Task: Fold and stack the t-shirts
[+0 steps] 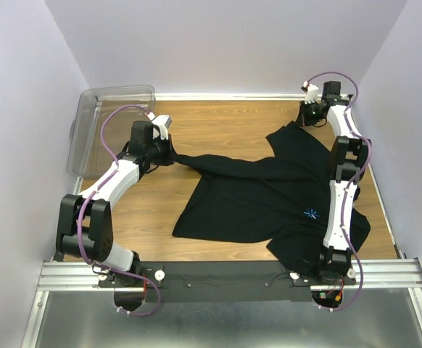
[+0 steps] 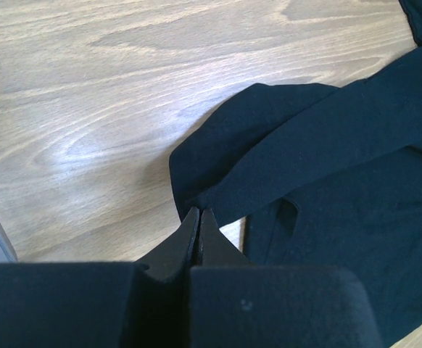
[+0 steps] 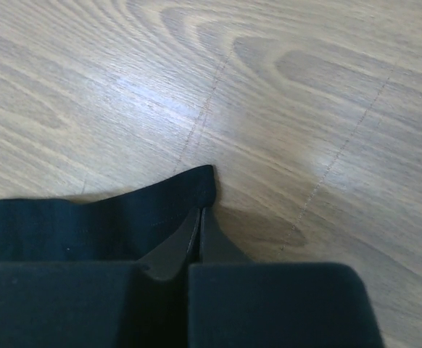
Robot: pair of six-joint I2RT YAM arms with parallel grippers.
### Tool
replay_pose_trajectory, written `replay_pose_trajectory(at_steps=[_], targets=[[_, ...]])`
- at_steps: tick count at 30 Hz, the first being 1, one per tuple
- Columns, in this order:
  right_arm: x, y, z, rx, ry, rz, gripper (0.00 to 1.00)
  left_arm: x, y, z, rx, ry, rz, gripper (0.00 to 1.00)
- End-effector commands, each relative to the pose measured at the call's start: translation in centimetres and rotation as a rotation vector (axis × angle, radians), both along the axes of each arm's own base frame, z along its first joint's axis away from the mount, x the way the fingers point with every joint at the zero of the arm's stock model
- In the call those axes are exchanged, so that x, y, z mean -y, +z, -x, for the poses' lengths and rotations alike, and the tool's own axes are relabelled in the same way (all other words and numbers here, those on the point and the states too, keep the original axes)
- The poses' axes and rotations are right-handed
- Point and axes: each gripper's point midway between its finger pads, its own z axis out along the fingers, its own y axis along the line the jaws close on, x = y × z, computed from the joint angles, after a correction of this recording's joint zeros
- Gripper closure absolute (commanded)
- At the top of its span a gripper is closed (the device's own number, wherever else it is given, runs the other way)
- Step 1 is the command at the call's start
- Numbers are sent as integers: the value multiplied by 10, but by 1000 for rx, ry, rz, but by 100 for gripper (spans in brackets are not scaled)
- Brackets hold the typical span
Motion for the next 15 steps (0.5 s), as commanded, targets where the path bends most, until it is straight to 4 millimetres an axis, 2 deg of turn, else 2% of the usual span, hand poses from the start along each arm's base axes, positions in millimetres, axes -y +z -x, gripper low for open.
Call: replay_pose_trajectory(at_steps=[1, 5, 6, 7, 8, 9, 10, 12, 13, 14, 15], targets=[[1, -45, 21, -151, -43, 33, 99, 0, -1, -1, 9, -18, 12, 100], [-1, -28, 13, -110, -53, 18, 99, 0, -1, -1, 9, -18, 13, 100], [-2, -11, 11, -77, -45, 12, 99, -1, 0, -1, 12, -17, 10, 100], [-8, -11, 19, -94, -32, -14, 99, -2, 1, -1, 15, -13, 11, 100], [-10, 20, 17, -33, -21, -23, 99, -3, 2, -2, 21, -14, 9, 100], [-16, 30, 23, -23, 0, -49, 100, -4, 9, -3, 42, -10, 12, 100], [-21, 20, 42, -64, 8, -64, 100, -5, 12, -3, 53, -8, 14, 100], [-25, 43, 54, -13, 31, -71, 99, -4, 31, -5, 113, -13, 34, 100], [-29, 64, 76, 4, 44, -75, 99, -5, 36, -5, 131, -12, 43, 100], [-31, 77, 85, 26, 53, -74, 99, -4, 42, -5, 148, -14, 51, 100], [-32, 89, 93, 56, 69, -66, 99, -2, 55, -4, 191, -28, 69, 100]])
